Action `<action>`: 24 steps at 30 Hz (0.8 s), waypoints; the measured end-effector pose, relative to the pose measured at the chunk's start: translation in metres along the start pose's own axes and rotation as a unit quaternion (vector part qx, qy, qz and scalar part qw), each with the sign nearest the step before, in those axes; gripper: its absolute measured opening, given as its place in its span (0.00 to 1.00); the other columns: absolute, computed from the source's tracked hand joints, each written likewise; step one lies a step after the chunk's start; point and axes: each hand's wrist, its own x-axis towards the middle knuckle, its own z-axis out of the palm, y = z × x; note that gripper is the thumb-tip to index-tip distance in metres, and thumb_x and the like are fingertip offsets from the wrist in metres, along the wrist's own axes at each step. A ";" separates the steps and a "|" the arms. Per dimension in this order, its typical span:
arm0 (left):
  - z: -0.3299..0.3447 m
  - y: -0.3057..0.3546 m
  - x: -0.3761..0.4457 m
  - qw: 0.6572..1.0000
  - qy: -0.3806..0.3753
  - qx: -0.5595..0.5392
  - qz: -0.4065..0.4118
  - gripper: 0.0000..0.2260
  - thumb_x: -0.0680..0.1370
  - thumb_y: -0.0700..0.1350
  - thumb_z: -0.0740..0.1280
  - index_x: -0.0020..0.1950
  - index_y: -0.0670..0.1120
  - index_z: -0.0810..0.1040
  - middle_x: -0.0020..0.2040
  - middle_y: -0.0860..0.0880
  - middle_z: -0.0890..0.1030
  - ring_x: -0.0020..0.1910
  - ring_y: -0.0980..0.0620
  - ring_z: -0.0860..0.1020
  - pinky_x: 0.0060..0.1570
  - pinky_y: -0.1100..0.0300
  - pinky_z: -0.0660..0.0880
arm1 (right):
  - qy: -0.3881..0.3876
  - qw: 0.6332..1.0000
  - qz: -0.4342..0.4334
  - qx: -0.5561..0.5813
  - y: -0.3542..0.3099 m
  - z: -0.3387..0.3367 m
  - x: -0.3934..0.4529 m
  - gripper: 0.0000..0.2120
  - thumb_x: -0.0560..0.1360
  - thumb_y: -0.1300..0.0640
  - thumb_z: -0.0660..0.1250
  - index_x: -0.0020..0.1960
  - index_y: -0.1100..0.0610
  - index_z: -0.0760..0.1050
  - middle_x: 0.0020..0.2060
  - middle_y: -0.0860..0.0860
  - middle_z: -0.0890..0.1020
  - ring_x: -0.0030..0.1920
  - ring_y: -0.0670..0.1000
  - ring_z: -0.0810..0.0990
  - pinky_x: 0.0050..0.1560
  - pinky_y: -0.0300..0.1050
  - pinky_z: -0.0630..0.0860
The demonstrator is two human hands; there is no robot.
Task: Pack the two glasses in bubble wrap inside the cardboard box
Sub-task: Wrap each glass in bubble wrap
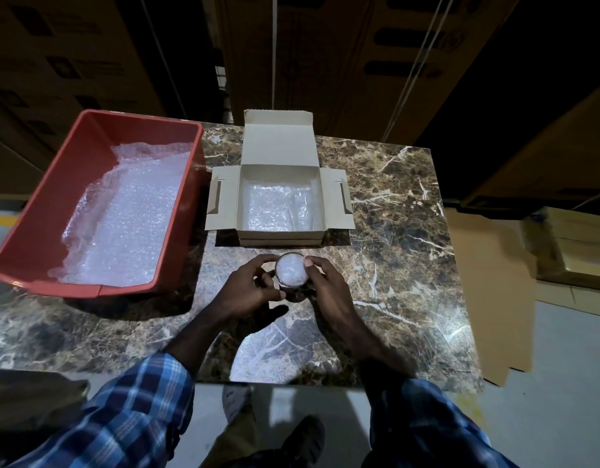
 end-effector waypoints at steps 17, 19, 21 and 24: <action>0.026 -0.013 0.005 0.988 0.044 0.047 0.138 0.24 0.72 0.36 0.77 0.66 0.47 0.76 0.52 0.60 0.81 0.49 0.71 0.79 0.47 0.77 0.71 | -0.003 0.999 -0.034 0.018 0.012 0.000 0.002 0.18 0.64 0.43 0.75 0.53 0.42 0.81 0.49 0.54 0.87 0.50 0.56 0.86 0.56 0.64 0.81; 0.027 -0.015 0.003 0.989 0.057 0.027 0.135 0.24 0.72 0.36 0.77 0.66 0.47 0.75 0.53 0.59 0.81 0.50 0.70 0.79 0.48 0.76 0.71 | -0.009 0.999 -0.034 0.021 0.010 -0.002 0.001 0.18 0.66 0.41 0.73 0.55 0.44 0.81 0.46 0.54 0.87 0.50 0.57 0.86 0.58 0.64 0.79; 0.026 -0.017 0.003 0.988 0.075 0.031 0.134 0.25 0.73 0.39 0.77 0.68 0.48 0.75 0.53 0.59 0.81 0.51 0.68 0.80 0.49 0.75 0.72 | -0.015 0.999 -0.037 0.018 0.007 -0.003 -0.001 0.17 0.69 0.38 0.70 0.54 0.44 0.81 0.45 0.52 0.87 0.49 0.54 0.85 0.57 0.59 0.79; 0.022 -0.017 0.003 0.982 0.103 0.060 0.146 0.24 0.73 0.45 0.77 0.67 0.52 0.75 0.53 0.60 0.82 0.50 0.58 0.82 0.48 0.67 0.77 | -0.013 0.998 -0.041 0.041 0.000 -0.003 -0.003 0.17 0.71 0.36 0.65 0.53 0.44 0.81 0.47 0.49 0.86 0.48 0.50 0.84 0.51 0.52 0.76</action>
